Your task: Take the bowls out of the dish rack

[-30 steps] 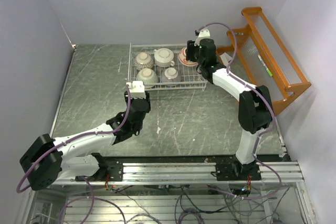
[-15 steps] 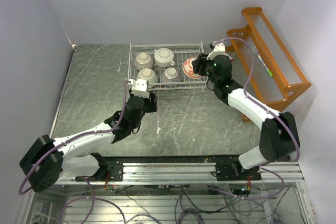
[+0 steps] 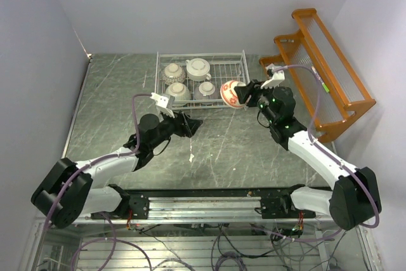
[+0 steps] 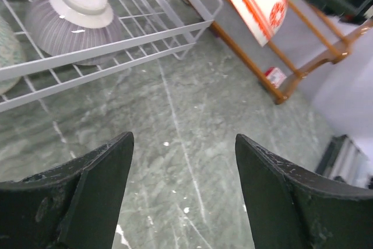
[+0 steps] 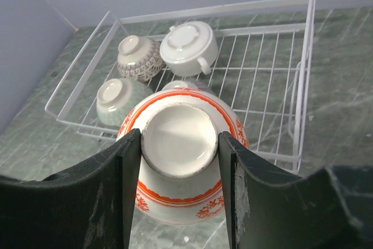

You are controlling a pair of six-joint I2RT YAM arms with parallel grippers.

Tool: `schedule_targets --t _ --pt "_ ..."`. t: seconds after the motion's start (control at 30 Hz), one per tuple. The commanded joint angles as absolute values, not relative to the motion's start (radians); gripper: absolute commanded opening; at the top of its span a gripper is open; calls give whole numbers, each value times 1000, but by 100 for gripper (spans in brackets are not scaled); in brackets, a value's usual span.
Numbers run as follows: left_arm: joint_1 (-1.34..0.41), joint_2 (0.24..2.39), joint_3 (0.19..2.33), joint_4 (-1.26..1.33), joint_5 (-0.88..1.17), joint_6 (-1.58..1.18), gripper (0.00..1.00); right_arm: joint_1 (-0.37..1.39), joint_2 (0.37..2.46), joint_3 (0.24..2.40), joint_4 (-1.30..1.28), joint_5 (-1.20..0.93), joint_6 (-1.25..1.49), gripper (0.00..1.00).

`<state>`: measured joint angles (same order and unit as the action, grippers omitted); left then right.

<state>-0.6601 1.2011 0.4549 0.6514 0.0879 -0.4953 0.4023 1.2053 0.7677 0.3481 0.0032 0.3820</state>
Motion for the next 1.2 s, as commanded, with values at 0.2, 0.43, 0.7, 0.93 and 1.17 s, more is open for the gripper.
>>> schedule_targets --t 0.2,0.43,0.7,0.93,1.17 --pt "-504 1439 374 1374 585 -840 83 404 1087 632 554 -135 531 0" --pt "-455 1677 404 1730 734 -1049 83 404 1054 577 610 -188 586 0" --pt "-457 1606 388 1730 749 -1037 83 404 1056 530 673 -231 637 0" --pt "-462 1590 388 1730 725 -1063 84 406 1118 472 814 -289 703 0" --pt "-462 1566 387 1730 709 -1075 83 410 1172 437 919 -314 759 0"
